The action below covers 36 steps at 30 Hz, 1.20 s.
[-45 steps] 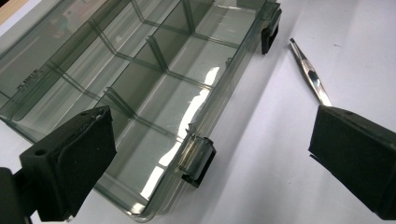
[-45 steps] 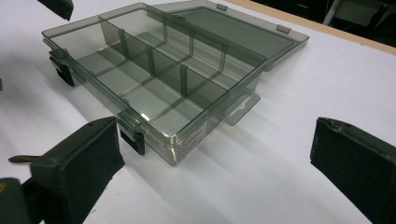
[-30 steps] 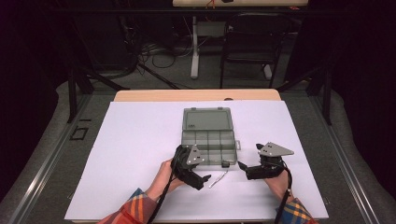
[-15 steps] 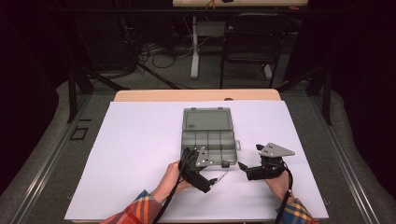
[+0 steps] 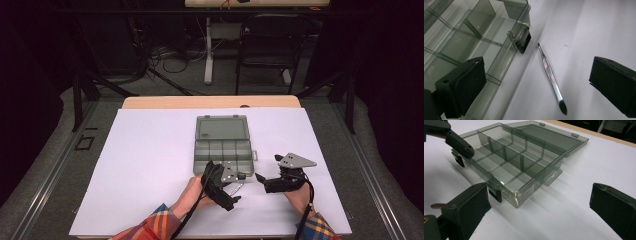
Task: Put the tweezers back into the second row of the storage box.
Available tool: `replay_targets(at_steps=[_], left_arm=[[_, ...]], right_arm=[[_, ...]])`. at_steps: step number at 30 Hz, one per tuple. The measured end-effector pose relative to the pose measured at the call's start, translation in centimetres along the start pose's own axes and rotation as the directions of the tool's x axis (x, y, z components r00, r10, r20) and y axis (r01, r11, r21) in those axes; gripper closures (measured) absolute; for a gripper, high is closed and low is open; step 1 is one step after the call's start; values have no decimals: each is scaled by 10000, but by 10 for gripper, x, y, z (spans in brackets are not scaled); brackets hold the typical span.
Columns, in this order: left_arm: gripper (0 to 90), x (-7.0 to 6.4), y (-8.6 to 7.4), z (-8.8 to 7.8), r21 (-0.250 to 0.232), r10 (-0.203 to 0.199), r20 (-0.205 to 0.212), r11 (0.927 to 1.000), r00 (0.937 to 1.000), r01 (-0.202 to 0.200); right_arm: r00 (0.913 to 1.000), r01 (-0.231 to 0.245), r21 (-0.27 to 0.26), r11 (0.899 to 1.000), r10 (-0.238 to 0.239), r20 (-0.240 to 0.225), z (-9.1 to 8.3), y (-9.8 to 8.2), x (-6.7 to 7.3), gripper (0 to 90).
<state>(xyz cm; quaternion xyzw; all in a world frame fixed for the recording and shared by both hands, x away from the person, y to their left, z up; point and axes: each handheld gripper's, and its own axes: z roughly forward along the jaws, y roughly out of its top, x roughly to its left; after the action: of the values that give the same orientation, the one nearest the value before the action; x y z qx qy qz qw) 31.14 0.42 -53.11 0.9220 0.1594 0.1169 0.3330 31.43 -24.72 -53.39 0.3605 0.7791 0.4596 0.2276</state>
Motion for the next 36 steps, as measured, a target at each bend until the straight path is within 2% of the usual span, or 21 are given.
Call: replay_targets(at_steps=[6,8,15,18,19,22,33,36], left_arm=[[138,-3,0,-1,-149,-10,-133,9999,9999,8],[155,-4,0,-2,-120,42,-125,9999,9999,-43],[276,-6,-3,5,-60,73,57,10000,10000,-72],[351,-5,-4,8,-59,80,101,10000,9999,-80],[407,-5,-5,9,-106,28,94,9999,10000,-27],[480,-4,-6,12,-122,-133,236,9998,9996,136],[655,-5,-10,18,59,25,305,10000,9995,-27],[678,-5,-10,19,89,49,368,9999,9993,-52]], right_arm=[[10000,-13,24,10000,13,-88,1,0,1,15],[10000,12,-13,10000,-12,-81,1,0,1,17],[9999,-50,14,10000,50,-102,1,0,1,18],[9999,-44,20,10000,44,-108,1,0,1,20],[9999,-47,46,10000,47,-115,2,0,1,21],[9999,-13,104,9999,14,-123,3,0,1,26],[9999,24,119,9999,-22,-104,3,0,1,29],[9999,35,199,9998,-33,-119,3,-1,1,30]])
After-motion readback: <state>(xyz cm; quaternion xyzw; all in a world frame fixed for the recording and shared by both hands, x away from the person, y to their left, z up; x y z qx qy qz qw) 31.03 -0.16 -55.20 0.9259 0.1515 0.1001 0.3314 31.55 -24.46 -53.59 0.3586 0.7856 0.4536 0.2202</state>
